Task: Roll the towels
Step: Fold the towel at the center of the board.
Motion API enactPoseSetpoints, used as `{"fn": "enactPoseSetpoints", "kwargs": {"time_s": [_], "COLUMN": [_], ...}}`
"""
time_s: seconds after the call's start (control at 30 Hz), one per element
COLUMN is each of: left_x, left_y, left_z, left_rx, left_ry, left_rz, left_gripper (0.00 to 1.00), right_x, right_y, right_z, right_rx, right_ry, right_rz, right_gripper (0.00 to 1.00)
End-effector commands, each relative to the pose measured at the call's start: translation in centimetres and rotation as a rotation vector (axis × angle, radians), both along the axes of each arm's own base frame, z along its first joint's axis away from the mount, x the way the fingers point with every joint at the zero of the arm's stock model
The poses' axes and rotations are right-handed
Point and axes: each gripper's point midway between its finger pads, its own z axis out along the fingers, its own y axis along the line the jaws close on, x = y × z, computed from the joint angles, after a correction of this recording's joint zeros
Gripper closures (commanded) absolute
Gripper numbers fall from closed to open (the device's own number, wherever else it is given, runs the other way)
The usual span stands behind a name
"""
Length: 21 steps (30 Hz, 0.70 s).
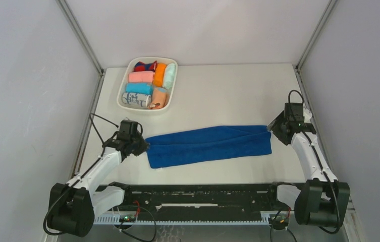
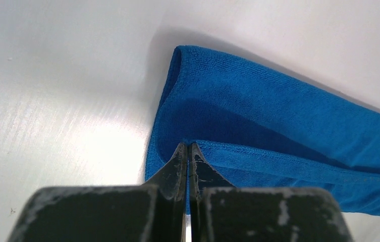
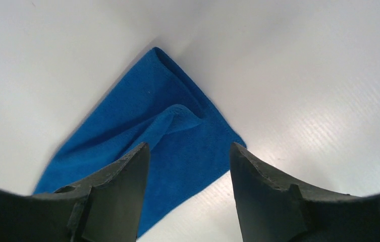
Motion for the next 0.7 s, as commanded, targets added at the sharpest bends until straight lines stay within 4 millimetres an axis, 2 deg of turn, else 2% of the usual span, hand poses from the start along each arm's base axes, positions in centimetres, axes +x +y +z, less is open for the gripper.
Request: {"fn": "enactPoseSetpoints", "kwargs": {"time_s": [0.0, 0.3, 0.5, 0.67], "left_x": [0.5, 0.5, 0.5, 0.6], "left_y": [0.5, 0.7, 0.8, 0.8], "left_z": [0.6, 1.3, 1.6, 1.8], "left_rx": [0.029, 0.038, 0.041, 0.048], "left_ry": [-0.054, -0.076, -0.082, -0.084], "left_rz": [-0.007, -0.005, -0.007, -0.01], "left_gripper": [1.0, 1.0, 1.0, 1.0], "right_x": [1.5, 3.3, 3.9, 4.3], "right_y": [0.0, 1.4, 2.2, 1.8], "right_z": [1.8, 0.7, -1.2, -1.9], "right_rx": [0.093, 0.255, 0.326, 0.327], "right_ry": [-0.034, 0.028, 0.108, 0.115], "right_rz": [-0.167, -0.301, -0.362, -0.412], "right_gripper": [0.41, 0.41, 0.42, 0.44]}}
